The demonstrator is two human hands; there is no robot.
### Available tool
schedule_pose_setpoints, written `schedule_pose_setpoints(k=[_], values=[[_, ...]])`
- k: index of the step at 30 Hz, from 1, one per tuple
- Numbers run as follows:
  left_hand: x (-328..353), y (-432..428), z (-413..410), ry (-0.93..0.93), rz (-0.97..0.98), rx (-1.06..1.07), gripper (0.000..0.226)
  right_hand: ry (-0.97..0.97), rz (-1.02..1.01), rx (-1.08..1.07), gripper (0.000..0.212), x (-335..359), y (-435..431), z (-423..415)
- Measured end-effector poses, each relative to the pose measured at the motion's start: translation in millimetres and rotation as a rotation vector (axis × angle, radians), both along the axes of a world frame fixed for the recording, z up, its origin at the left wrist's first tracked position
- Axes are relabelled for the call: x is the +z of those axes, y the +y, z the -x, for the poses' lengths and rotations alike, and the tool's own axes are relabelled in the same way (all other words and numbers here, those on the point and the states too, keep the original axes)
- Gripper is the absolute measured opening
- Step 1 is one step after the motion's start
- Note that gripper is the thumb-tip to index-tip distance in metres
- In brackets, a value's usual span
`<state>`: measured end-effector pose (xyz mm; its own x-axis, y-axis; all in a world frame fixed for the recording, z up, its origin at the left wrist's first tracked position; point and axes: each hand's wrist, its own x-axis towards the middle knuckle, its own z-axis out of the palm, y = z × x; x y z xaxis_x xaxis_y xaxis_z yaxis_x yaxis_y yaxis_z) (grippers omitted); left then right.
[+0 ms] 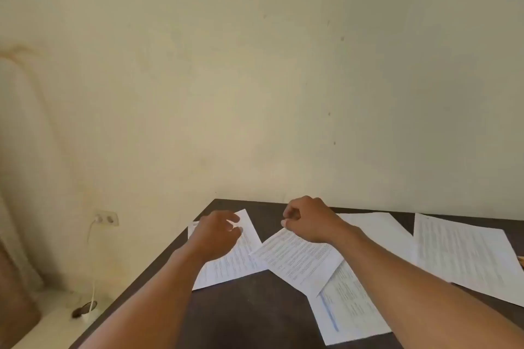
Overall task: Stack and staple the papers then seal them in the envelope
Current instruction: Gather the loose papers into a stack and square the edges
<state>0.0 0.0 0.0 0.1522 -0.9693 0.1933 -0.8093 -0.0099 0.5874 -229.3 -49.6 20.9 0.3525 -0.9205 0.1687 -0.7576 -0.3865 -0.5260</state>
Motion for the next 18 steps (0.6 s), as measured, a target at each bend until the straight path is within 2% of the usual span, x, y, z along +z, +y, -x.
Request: schedule_pose_setpoints(k=[4, 10, 14, 18], values=[[-28, -8, -26, 0.012, -0.087, 0.081, 0.032, 0.031, -0.056, -0.009, 0.024, -25, -21, -27], [-81, -60, -72, 0.011, -0.126, 0.261, 0.039, 0.116, -0.103, -0.072, 0.034, -72, -101, -86], [-104, -95, -100, -0.024, -0.186, 0.381, 0.056, 0.174, -0.135, -0.093, 0.027, -100, -150, -121], [-117, -117, -119, -0.091, -0.244, 0.427, 0.072, 0.191, -0.212, -0.116, 0.032, -116, -181, -146]])
